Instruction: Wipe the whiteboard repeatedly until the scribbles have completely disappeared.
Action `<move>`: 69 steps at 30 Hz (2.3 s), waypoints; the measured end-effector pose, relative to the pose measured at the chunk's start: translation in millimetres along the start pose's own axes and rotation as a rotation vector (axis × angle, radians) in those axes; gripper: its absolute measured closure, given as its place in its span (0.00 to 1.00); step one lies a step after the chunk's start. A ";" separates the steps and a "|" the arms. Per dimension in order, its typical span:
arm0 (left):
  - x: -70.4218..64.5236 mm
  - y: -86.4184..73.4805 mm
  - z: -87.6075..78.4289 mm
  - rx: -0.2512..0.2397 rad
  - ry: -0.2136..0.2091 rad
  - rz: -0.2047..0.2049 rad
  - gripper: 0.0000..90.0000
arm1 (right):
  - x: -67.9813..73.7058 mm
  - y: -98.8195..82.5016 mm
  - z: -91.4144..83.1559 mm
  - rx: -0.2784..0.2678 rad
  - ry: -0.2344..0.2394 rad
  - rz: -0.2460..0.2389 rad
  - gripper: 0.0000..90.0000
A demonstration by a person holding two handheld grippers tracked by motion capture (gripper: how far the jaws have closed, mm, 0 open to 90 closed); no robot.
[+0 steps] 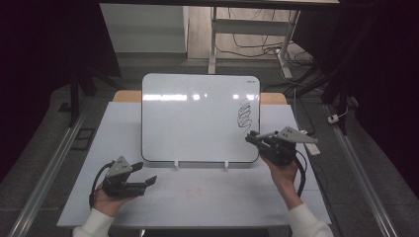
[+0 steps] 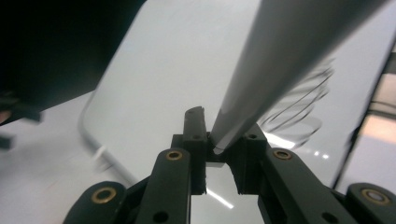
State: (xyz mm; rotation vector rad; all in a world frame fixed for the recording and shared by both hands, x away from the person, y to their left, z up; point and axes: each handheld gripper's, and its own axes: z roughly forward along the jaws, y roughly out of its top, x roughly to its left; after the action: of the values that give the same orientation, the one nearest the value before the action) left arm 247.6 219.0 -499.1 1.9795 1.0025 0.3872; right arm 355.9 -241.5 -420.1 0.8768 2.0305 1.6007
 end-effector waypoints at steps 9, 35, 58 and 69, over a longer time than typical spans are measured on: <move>-0.9 -1.9 5.4 0.026 0.004 0.009 0.31 | -53.7 40.2 40.7 0.003 -0.144 -0.002 0.86; 2.8 -4.3 4.5 0.025 0.019 -0.008 0.31 | -61.7 45.9 98.9 0.048 -0.071 -0.106 0.87; 0.5 -4.0 3.9 0.021 0.018 -0.006 0.31 | -69.2 35.4 83.5 -0.054 -0.218 0.000 0.87; -0.6 -2.5 4.9 0.020 0.019 -0.002 0.31 | -53.5 20.5 84.7 0.007 -0.119 -0.063 0.87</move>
State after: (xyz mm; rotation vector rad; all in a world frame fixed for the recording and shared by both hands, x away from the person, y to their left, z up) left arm 248.9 216.6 -504.0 1.9964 1.0240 0.3969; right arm 454.7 -215.7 -425.6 0.8804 1.9629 1.4735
